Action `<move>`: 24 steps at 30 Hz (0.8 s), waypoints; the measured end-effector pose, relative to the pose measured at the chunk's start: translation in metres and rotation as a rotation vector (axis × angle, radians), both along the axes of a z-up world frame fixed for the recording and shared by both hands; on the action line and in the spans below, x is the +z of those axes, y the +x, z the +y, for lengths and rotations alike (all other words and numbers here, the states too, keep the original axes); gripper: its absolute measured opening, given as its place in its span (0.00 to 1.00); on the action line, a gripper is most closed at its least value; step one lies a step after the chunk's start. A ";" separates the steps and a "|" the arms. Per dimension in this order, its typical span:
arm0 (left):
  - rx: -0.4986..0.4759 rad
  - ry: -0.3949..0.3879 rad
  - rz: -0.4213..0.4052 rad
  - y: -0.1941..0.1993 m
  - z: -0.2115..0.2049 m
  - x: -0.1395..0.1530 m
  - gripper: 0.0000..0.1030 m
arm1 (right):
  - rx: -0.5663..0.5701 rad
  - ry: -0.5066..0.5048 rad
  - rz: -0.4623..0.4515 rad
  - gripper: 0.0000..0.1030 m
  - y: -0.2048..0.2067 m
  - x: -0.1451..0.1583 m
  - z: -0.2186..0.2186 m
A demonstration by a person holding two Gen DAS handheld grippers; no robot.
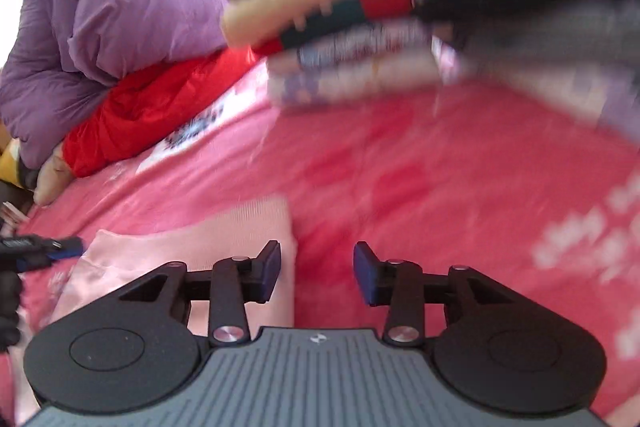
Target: Fold clothes
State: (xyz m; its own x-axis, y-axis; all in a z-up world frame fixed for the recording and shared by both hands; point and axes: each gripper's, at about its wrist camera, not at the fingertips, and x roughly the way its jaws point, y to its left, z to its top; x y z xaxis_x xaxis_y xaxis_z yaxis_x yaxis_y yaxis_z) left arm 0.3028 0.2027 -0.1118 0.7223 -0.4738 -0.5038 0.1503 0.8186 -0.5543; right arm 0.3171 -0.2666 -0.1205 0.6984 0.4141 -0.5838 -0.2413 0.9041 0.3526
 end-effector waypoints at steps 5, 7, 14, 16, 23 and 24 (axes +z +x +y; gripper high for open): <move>-0.004 0.176 0.134 0.016 -0.028 -0.028 0.19 | 0.145 0.073 0.004 0.34 0.009 0.000 0.016; 0.007 0.160 0.130 0.016 -0.027 -0.030 0.15 | 0.064 -0.040 0.123 0.32 0.021 -0.022 0.024; 0.029 0.122 -0.009 -0.004 -0.030 0.000 0.40 | -0.009 0.013 0.038 0.40 -0.007 0.020 -0.020; 0.000 0.134 -0.034 -0.012 -0.041 0.006 0.41 | -0.054 0.027 0.003 0.47 -0.028 0.033 -0.040; -0.206 0.218 -0.136 -0.064 -0.119 0.022 0.42 | -0.318 0.205 0.038 0.51 -0.136 0.015 -0.121; -0.248 0.235 -0.149 -0.076 -0.136 0.023 0.42 | -0.350 0.235 0.045 0.53 -0.152 0.011 -0.129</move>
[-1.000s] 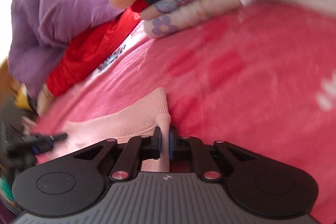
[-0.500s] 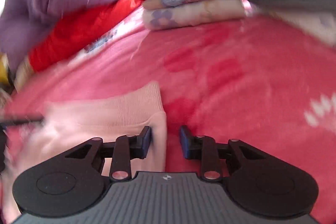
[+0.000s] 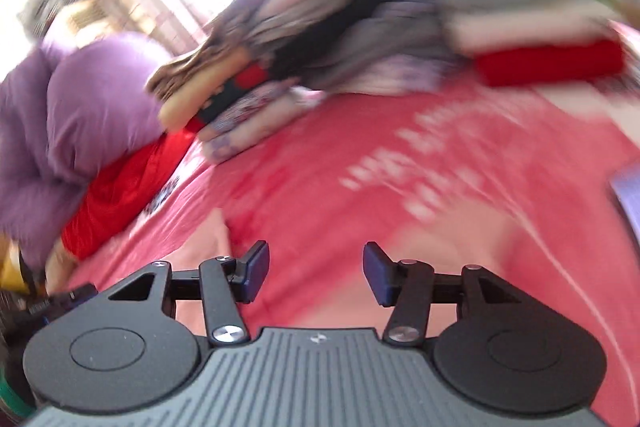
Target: Fold clothes
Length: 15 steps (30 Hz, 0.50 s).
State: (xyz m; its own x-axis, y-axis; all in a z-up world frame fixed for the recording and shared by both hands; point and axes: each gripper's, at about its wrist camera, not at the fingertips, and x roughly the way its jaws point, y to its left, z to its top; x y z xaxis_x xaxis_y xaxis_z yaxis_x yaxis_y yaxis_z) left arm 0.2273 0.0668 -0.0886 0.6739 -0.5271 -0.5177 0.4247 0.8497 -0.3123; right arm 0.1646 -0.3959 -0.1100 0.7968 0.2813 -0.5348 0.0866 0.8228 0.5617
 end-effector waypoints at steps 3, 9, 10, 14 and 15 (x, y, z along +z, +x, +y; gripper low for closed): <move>-0.123 0.097 -0.053 -0.040 -0.062 0.004 0.42 | -0.062 0.074 0.037 0.55 -0.044 -0.018 -0.016; -0.286 0.265 -0.183 -0.123 -0.160 -0.006 0.43 | -0.125 0.168 0.027 0.60 -0.068 -0.033 -0.033; -0.303 0.331 -0.231 -0.137 -0.175 -0.011 0.44 | -0.135 0.170 0.018 0.61 -0.067 -0.033 -0.035; -0.350 0.529 -0.359 -0.170 -0.214 -0.039 0.44 | -0.186 0.230 0.008 0.66 -0.057 -0.044 -0.054; -0.363 0.573 -0.382 -0.174 -0.222 -0.046 0.44 | -0.201 0.247 0.010 0.66 -0.054 -0.047 -0.058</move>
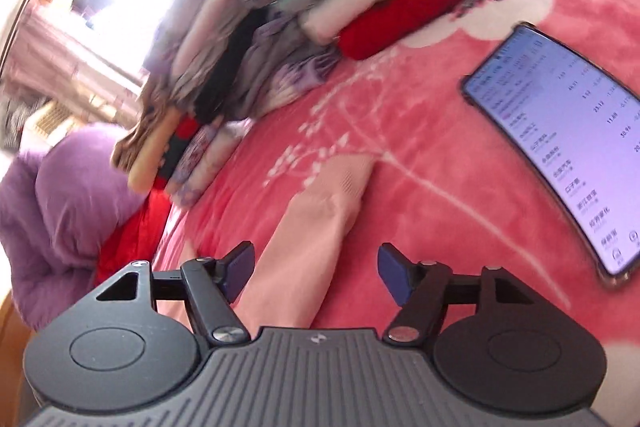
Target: Fold clothes
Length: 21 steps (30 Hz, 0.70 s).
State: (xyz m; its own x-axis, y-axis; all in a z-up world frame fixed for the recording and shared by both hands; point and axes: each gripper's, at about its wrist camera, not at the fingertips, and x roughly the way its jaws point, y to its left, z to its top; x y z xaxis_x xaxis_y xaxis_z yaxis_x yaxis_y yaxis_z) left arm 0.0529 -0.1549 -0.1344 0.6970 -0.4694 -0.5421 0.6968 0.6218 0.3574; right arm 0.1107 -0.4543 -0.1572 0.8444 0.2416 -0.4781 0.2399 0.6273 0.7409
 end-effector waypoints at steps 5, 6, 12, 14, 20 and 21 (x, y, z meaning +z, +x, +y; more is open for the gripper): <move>-0.016 0.163 -0.106 -0.012 -0.017 -0.031 0.44 | -0.044 0.024 -0.008 0.66 0.026 -0.010 -0.010; -0.018 0.190 -0.123 -0.012 -0.018 -0.036 0.44 | -0.045 0.033 0.000 0.66 0.032 -0.014 -0.011; -0.029 0.271 -0.149 -0.010 -0.021 -0.050 0.15 | -0.001 0.041 0.012 0.35 0.054 -0.024 -0.008; -0.055 0.306 -0.167 -0.017 -0.019 -0.056 0.07 | 0.018 0.046 0.013 0.09 0.056 -0.026 -0.004; -0.093 0.337 -0.183 -0.021 -0.017 -0.059 0.05 | 0.003 -0.001 0.008 0.09 0.053 -0.018 -0.015; -0.097 0.342 -0.181 -0.021 -0.018 -0.058 0.04 | -0.001 -0.028 0.054 0.09 0.057 -0.025 -0.012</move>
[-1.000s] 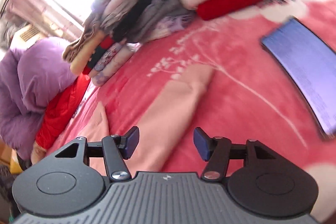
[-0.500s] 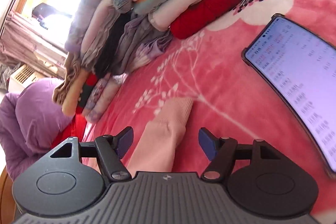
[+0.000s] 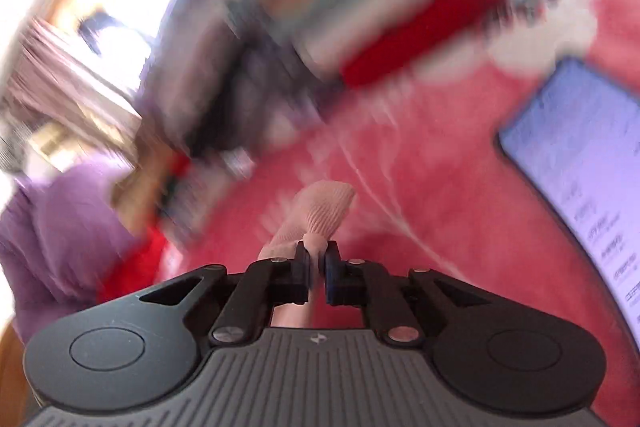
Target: Fold clothes
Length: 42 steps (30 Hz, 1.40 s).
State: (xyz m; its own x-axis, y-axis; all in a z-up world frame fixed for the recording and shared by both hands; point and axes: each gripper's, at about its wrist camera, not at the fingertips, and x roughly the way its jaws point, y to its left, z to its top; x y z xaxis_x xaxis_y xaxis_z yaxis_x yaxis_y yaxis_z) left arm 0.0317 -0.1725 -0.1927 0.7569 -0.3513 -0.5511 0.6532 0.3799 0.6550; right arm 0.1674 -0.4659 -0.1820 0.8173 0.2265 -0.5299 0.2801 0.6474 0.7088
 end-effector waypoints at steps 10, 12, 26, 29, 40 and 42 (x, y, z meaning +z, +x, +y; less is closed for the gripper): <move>0.057 -0.339 0.356 0.027 0.041 0.063 0.26 | -0.046 -0.346 -0.072 0.42 -0.020 0.046 0.027; 0.126 -0.487 0.429 0.041 0.050 0.072 0.26 | -0.017 -0.443 -0.096 0.45 -0.026 0.057 0.038; 0.273 -0.513 0.492 0.046 0.020 0.034 0.26 | -0.012 -0.215 0.021 0.37 0.002 0.017 0.028; 0.268 -0.490 0.481 0.041 0.020 0.030 0.26 | 0.002 -0.330 0.032 0.08 0.000 0.025 0.037; 0.214 -0.527 0.574 0.042 0.050 0.066 0.28 | -0.102 -0.403 0.007 0.42 -0.018 0.040 0.030; 0.281 -0.592 0.551 0.047 0.072 0.079 0.28 | -0.102 -0.481 -0.040 0.44 -0.029 0.057 0.038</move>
